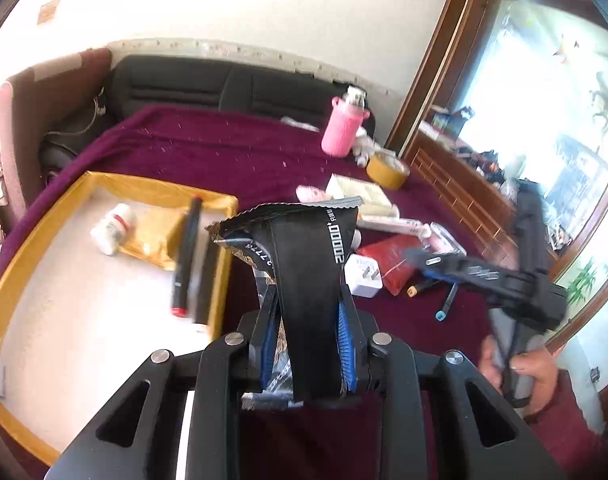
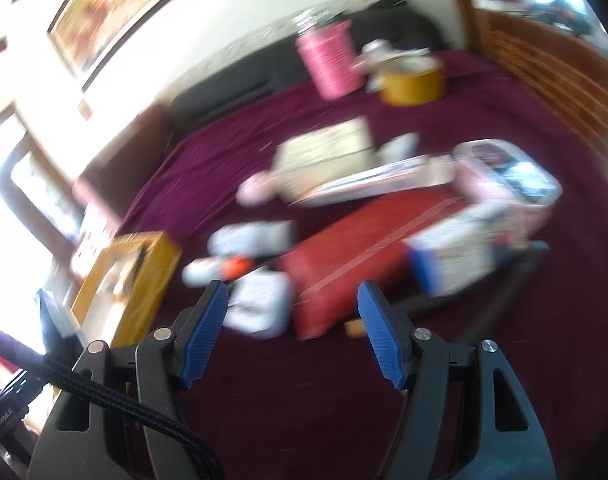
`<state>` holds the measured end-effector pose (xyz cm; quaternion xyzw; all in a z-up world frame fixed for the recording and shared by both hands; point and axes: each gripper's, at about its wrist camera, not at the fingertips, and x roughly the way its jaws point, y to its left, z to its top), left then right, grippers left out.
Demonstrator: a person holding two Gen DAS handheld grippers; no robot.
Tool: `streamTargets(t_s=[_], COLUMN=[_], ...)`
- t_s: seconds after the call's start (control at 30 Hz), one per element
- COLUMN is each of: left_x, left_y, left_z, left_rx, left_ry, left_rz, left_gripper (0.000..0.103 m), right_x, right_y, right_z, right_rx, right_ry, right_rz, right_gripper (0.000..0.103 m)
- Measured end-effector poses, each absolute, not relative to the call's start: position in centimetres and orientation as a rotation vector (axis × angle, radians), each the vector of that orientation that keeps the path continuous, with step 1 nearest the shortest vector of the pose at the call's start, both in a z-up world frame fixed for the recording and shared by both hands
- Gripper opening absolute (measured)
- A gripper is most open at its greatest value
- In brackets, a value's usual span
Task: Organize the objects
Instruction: 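Grasp the black wrapped bar with left gripper while right grasps the white charger plug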
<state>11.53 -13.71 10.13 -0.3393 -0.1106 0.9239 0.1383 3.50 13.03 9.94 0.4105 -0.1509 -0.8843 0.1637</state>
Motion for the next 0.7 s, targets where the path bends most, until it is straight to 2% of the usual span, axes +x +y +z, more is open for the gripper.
streamTargets(t_s=[0.2,0.33,0.37,0.4,0.43,0.57,0.7], left_x=[14.0,15.1,15.2,15.4,15.5,15.5,14.4], left_y=[-18.5,-22.4,-23.0,-23.7,-24.5,-27.0,-29.0], left_z=[10.7,11.2,11.3,11.3,11.4,11.3,10.9], left_rx=[-0.899,-0.854,-0.846,-0.841,-0.837,-0.838,-0.893], left_ry=[-0.354,-0.413,-0.423,-0.437,-0.454,-0.504,-0.504], left_rz=[2.715,2.758,2.771,2.783,2.793,2.827,2.862], left_gripper=[0.023,0.023,0.023,0.023,0.023,0.023,0.023], right_x=[0.6,-0.4,-0.4,-0.5,-0.6,-0.6,0.5], right_y=[6.3,5.2,5.1,4.8,4.7,4.5,4.8], right_z=[7.4,6.2,6.2,6.3,6.3,6.5,7.9], right_rx=[1.401,1.454,1.450,1.447,1.458,1.483,1.453], right_ry=[-0.199,-0.137,-0.121,-0.105,-0.094,-0.122,-0.225], right_rz=[-2.513,-2.575,-2.595,-2.618,-2.624,-2.589,-2.526], right_gripper=[0.066,0.066,0.061,0.045,0.038,0.037,0.037])
